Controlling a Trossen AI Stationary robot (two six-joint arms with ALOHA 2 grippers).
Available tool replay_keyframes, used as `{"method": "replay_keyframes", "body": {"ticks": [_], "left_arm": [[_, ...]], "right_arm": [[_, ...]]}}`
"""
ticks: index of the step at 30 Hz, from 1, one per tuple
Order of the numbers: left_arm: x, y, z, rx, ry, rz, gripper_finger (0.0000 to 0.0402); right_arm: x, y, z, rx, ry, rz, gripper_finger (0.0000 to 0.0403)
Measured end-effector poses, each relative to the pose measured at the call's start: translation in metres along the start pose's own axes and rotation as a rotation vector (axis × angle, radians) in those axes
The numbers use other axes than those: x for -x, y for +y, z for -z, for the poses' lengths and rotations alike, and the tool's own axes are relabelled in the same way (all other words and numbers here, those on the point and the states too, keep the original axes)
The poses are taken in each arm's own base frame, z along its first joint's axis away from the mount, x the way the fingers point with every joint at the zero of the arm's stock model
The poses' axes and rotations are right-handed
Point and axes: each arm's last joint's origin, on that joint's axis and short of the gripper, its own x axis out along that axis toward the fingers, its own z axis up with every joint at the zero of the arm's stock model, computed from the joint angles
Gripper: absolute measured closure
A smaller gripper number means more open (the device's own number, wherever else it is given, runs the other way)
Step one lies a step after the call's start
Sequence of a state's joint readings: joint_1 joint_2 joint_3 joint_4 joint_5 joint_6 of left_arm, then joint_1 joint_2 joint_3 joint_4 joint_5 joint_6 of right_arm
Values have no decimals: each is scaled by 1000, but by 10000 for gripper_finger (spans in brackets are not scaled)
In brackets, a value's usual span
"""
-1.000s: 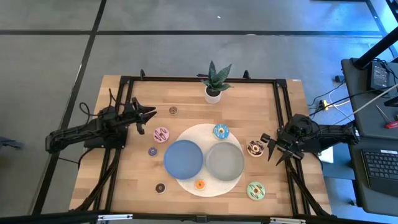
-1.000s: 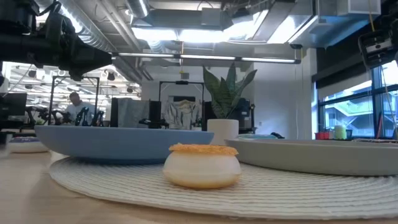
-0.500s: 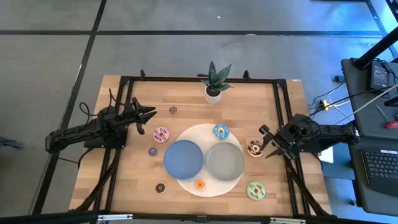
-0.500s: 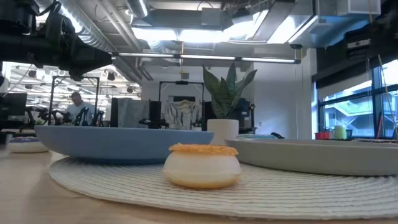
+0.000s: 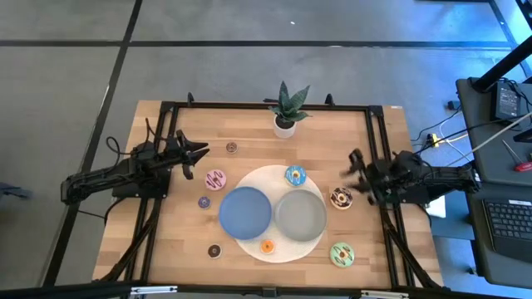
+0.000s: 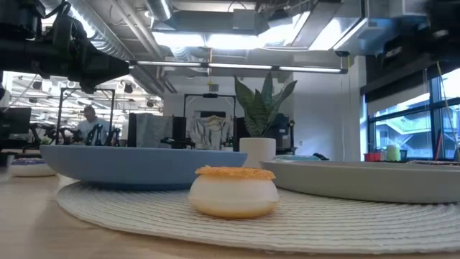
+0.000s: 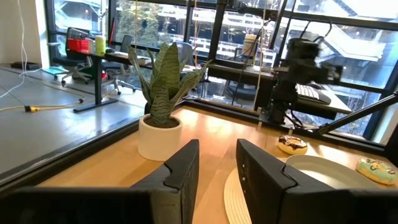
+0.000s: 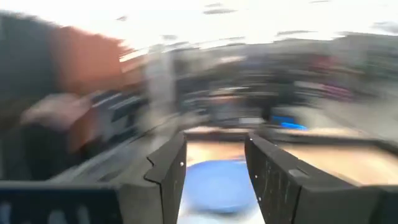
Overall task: Pick & Place donuts
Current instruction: Put the big black donut on the gray plate
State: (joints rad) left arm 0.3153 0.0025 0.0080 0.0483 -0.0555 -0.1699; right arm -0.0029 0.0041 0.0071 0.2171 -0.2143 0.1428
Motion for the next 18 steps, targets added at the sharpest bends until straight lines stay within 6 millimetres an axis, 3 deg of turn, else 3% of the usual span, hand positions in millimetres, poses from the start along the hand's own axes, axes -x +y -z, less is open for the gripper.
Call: {"method": "replay_keyframes", "body": {"ticks": [3,5,9,13,18], "left_arm": [[0,0,0,0,0,0,297],[0,0,0,0,0,0,299],[0,0,0,0,0,0,298],[0,0,0,0,0,0,295],[0,0,0,0,0,0,296]], "right_arm": [[2,-11,-5,-156,-119,381,237],[4,-14,-9,-200,-204,514,237],[2,-12,-24,-100,-283,490,237],[-5,-9,-64,42,-267,561,237],[-32,-11,-119,101,7,743,237]]}}
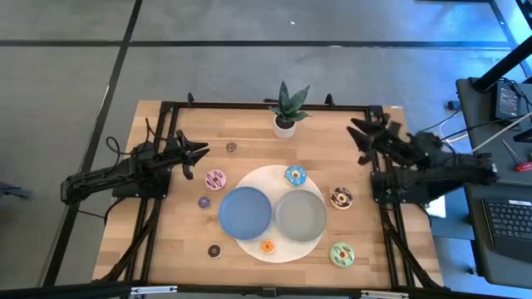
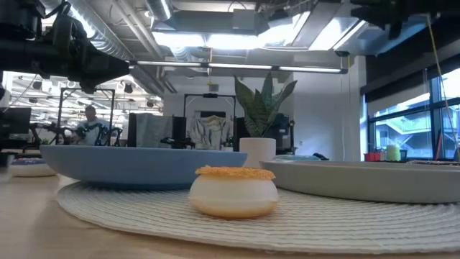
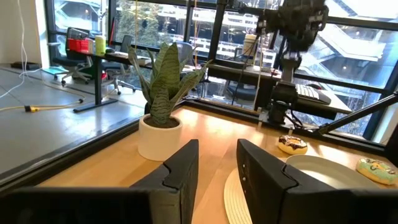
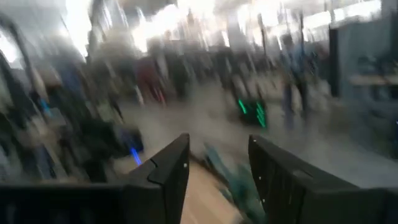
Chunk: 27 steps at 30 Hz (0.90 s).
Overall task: Pick & Place donuts
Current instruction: Put the big black donut on the gray plate
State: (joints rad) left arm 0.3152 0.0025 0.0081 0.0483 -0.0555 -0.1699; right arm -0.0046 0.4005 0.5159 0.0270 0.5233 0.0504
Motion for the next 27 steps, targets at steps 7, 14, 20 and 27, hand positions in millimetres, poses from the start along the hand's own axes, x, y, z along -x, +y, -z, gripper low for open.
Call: {"method": "replay_keyframes", "body": {"ticks": [7,14,20,27], "left_arm": [[0,0,0,0,-1,-4,295],[0,0,0,2,-1,-6,298],[0,0,0,23,-1,-6,298],[0,0,0,29,-1,-7,299]], "right_arm": [[-39,18,-15,-102,611,256,237],[-87,43,-4,-114,682,327,237],[-99,50,32,-192,968,350,234],[-86,45,65,-134,1363,550,155]]}}
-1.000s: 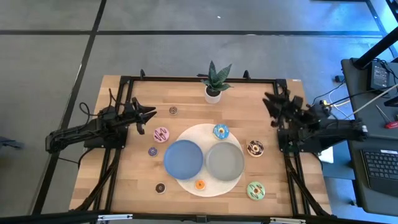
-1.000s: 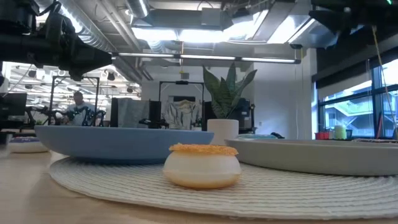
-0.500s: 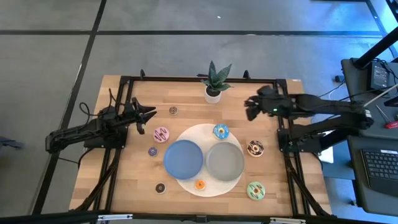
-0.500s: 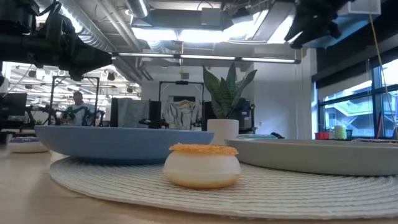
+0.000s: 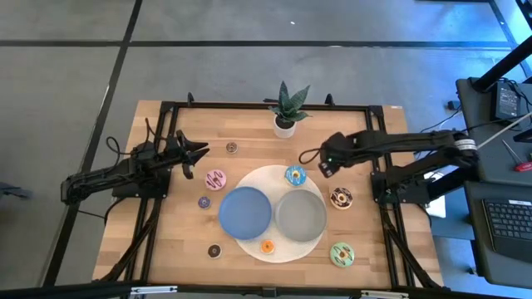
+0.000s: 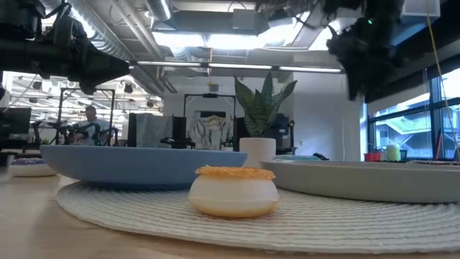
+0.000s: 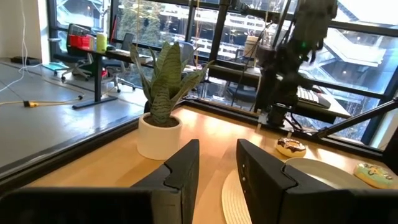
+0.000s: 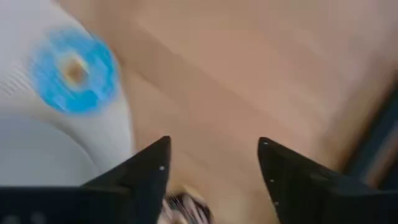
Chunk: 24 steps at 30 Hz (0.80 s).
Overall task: Pick & Place donuts
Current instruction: Put the big black donut on the gray plate
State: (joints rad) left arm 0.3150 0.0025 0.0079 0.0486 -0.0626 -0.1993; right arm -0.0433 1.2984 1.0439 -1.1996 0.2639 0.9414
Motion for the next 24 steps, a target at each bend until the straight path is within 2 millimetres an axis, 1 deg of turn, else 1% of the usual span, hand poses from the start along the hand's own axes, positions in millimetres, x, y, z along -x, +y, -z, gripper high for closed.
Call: {"method": "replay_keyframes", "body": {"ticks": [2,4,8,12,16,19,22,24], "left_arm": [[0,0,0,0,-3,-10,298],[0,1,-1,0,-8,-21,295],[0,1,0,0,-8,-21,292],[0,1,-1,0,-8,-21,295],[0,1,-1,0,-8,-21,293],[0,1,-1,0,-9,-21,292],[0,1,-1,0,-8,-21,294],[0,1,-1,0,-9,-23,295]], "right_arm": [[-6,1,3,-10,83,45,127],[-11,2,4,-51,118,87,105],[-20,10,7,-63,193,100,82],[-33,17,16,-51,298,105,79],[-54,13,34,-24,415,101,79],[-64,10,48,-34,479,65,79],[-72,10,60,-58,480,33,79],[-78,8,66,-87,456,49,79]]}}
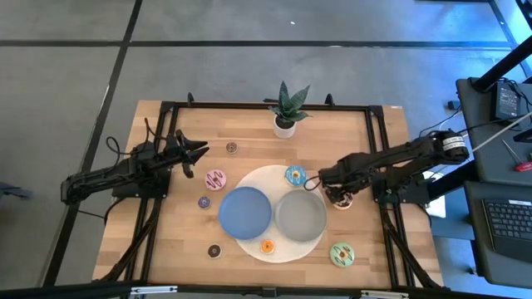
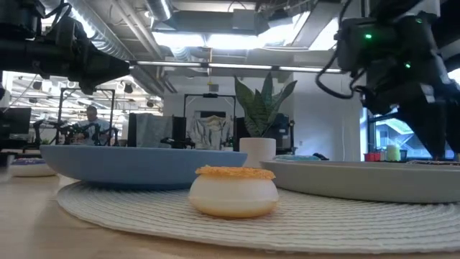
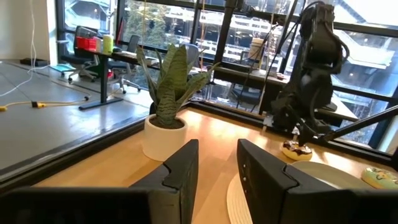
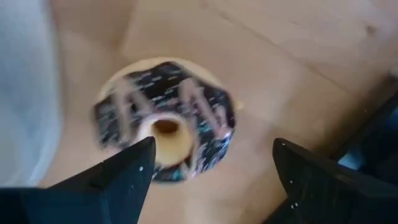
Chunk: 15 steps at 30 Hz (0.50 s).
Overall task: Pick & Place donuts
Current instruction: Put the big black donut on the gray plate
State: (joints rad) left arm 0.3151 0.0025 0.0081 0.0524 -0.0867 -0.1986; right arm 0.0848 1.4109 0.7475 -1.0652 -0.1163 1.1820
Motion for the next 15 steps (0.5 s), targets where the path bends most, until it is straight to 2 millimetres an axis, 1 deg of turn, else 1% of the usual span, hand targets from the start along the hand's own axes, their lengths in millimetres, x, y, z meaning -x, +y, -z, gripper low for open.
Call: {"method": "replay_keyframes", "body": {"ticks": [4,8,11,15], "left_arm": [[0,0,0,0,-2,-10,294],[0,0,0,0,-2,-10,293],[0,0,0,0,-2,-10,295],[0,0,0,0,-2,-10,297]], "right_arm": [[-15,-3,0,-55,-23,-10,79],[-24,-6,0,-64,-22,-15,90],[-27,-7,0,-64,-20,-16,113],[-28,-8,1,-57,-16,-14,158]]}}
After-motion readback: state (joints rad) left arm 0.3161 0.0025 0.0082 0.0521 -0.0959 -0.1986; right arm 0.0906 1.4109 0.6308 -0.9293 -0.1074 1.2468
